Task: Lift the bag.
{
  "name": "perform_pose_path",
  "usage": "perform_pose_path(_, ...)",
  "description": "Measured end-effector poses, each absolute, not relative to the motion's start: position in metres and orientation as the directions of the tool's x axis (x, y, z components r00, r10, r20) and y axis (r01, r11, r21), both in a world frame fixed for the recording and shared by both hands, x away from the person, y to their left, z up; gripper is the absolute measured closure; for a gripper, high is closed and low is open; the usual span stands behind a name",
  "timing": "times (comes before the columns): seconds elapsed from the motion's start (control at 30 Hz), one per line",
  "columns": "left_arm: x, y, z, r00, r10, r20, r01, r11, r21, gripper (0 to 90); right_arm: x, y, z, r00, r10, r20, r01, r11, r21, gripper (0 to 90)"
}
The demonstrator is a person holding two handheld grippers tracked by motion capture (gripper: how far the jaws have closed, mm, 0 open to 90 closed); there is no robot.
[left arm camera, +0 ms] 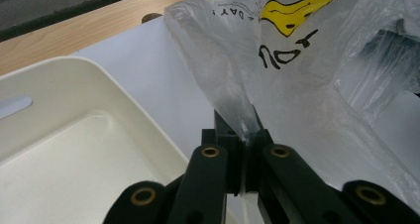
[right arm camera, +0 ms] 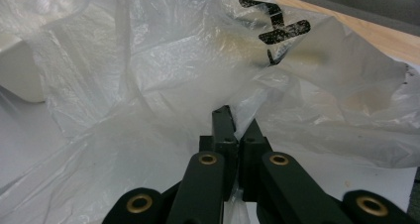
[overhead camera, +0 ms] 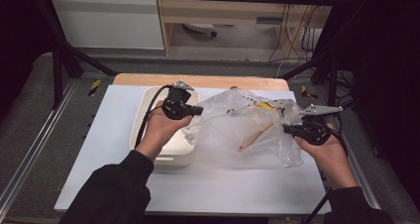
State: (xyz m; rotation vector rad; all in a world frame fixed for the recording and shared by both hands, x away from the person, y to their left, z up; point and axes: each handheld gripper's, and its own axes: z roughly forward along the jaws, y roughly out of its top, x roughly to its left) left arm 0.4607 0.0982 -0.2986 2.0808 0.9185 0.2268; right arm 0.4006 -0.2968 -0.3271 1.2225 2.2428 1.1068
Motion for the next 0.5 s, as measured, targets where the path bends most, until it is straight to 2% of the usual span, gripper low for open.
perform_pose_path(0.5,0.471,0.112,-0.281,0.701,0.699,-0.142,0.522,-0.367,0.77,90.0,0.414,-0.306,-0.303,-0.549,0.834,0.051,0.54,0.308,0.784,90.0)
